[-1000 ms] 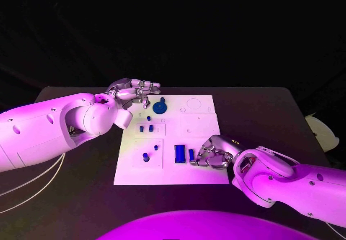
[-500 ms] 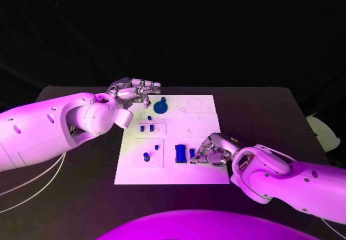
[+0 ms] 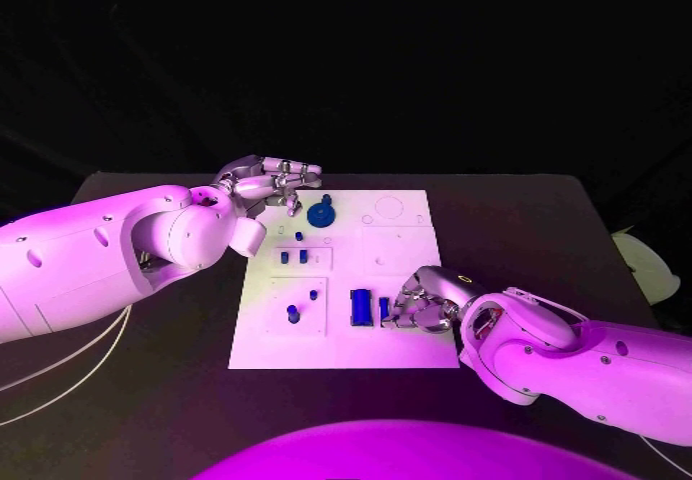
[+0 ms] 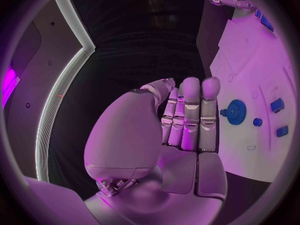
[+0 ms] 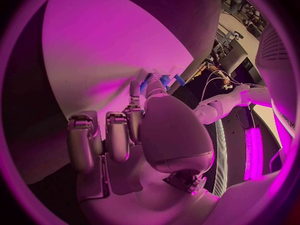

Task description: Assemble the parts on the task board

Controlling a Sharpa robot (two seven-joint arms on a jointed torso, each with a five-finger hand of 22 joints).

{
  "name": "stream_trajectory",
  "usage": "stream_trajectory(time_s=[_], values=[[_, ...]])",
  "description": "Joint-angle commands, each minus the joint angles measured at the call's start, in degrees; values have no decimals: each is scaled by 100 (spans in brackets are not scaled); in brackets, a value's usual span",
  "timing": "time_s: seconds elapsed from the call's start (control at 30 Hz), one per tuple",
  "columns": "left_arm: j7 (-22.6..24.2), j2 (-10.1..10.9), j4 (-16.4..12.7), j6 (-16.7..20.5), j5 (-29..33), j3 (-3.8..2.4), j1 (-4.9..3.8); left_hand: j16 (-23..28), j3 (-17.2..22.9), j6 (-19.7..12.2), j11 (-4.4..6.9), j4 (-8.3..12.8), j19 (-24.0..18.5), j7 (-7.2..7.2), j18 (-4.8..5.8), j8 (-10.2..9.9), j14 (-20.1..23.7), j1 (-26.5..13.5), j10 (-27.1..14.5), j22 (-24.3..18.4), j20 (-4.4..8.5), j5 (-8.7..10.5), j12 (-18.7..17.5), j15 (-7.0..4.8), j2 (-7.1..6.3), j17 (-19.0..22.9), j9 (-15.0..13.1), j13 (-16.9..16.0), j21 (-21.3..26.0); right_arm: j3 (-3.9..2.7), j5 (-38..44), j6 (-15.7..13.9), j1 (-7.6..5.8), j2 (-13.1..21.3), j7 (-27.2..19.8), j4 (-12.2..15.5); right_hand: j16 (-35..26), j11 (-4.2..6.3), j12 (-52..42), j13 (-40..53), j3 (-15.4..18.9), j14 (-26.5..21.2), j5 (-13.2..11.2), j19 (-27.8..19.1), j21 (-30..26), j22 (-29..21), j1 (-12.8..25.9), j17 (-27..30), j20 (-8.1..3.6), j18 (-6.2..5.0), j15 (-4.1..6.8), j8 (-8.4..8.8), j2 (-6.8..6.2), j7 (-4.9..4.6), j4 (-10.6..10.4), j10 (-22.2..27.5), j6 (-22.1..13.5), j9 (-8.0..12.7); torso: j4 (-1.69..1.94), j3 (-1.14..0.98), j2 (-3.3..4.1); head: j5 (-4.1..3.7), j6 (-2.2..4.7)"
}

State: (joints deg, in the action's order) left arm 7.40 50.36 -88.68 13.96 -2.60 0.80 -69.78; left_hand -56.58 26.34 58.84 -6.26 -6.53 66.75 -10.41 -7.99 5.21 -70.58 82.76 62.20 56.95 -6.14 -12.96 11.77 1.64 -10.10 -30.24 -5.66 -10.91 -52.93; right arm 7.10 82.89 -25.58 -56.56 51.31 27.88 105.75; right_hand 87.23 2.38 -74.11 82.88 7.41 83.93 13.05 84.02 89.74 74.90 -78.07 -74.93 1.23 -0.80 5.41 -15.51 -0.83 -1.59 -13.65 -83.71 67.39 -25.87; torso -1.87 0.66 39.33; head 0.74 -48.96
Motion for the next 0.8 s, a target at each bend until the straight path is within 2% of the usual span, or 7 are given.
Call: stream_trajectory(time_s=[0.03, 0.27, 0.4, 0.6, 0.7, 0.77, 0.8], values=[[27, -3, -8, -87, -19, -4, -2, -29, 15, -6, -5, 16, -23, -4, -89, 27, 42, 14, -44, -6, -35, -16, 19, -14, 30, 10, 8, -3, 34, 4, 216, 14, 7, 28, 137, 30, 17, 28, 7, -356, -11, 501, 24, 598, 26, 1510, -98, -1017, -50, 80, 43, -23, 63, 26, 7, -114, -21, -7, -1, -6, 5, 9, 9], [75, -5, -4, -46, -19, -4, -2, -39, 22, -8, -7, 22, -13, -7, -86, 32, 40, 18, -50, 9, -36, -16, 29, -13, 36, 2, 10, -3, 19, -1, 125, -305, 7, 108, 16, 190, -1, 11, 44, -377, 44, 494, 50, 597, 23, 1509, 43, -985, -45, 80, 31, -16, 38, 8, -102, -102, -30, -4, -7, -1, -6, 6, 26], [181, -1, 3, 21, -4, -3, -1, -37, 24, -7, -6, 26, -8, -6, -84, 34, 42, 22, -48, 16, -36, -17, 32, -13, 38, 8, 10, -4, 11, -15, -231, -676, -10, 201, -383, 287, -99, -12, 211, -480, 52, 453, 156, 421, -382, 1388, 4, -811, -32, -11, 15, 20, -39, -17, -106, -25, -100, 8, -16, 5, -16, 2, 41], [303, 0, 12, 67, 66, 39, 3, 3, 14, -6, -8, 16, -38, -7, -92, 41, 74, -1, -44, -20, -39, -12, 46, -10, 31, 83, 10, -7, 56, -26, -1428, -971, -183, 302, -1342, 191, -360, -117, 810, -858, -12, 348, 218, 118, -1064, 1183, -182, -396, 29, -156, -63, 175, -72, -138, -88, 261, -340, 76, -39, 23, -73, -15, 100], [382, -22, 39, 109, 131, 69, 14, 48, -12, -11, -5, -11, -192, -1, -136, 56, 145, -53, -53, -198, -48, -9, 70, -3, 18, 119, 13, -10, 276, -28, -2363, -979, -345, 313, -1998, -46, -758, -211, 1735, -1463, -55, 182, 219, -259, -1899, 924, -325, 172, 92, -320, -138, 304, -78, -244, -59, 711, -522, 135, -46, 41, -127, -20, 146], [418, -57, 86, 109, 170, 83, 39, 245, -69, -31, -11, -69, -665, 1, -250, 75, 397, -142, -83, -711, -73, -8, 102, 20, -2, 225, 21, -10, 932, -28, -3413, -792, -514, 282, -2532, -353, -1252, -272, 2680, -2102, -133, -41, 248, -670, -2783, 631, -538, 813, 149, -482, -207, 394, -59, -327, 31, 1208, -656, 176, -45, 59, -178, -40, 238], [429, -76, 112, 108, 190, 87, 53, 459, -111, -48, -14, -119, -806, -20, -246, 79, 603, -200, -136, -786, -97, -11, 85, 54, -15, 335, 26, 10, 1081, -28, -3828, -669, -577, 260, -2723, -492, -1437, -285, 2929, -2276, -191, -127, 244, -792, -3044, 541, -669, 1054, 167, -526, -214, 414, -34, -337, 98, 1348, -688, 185, -43, 68, -204, -45, 257]])
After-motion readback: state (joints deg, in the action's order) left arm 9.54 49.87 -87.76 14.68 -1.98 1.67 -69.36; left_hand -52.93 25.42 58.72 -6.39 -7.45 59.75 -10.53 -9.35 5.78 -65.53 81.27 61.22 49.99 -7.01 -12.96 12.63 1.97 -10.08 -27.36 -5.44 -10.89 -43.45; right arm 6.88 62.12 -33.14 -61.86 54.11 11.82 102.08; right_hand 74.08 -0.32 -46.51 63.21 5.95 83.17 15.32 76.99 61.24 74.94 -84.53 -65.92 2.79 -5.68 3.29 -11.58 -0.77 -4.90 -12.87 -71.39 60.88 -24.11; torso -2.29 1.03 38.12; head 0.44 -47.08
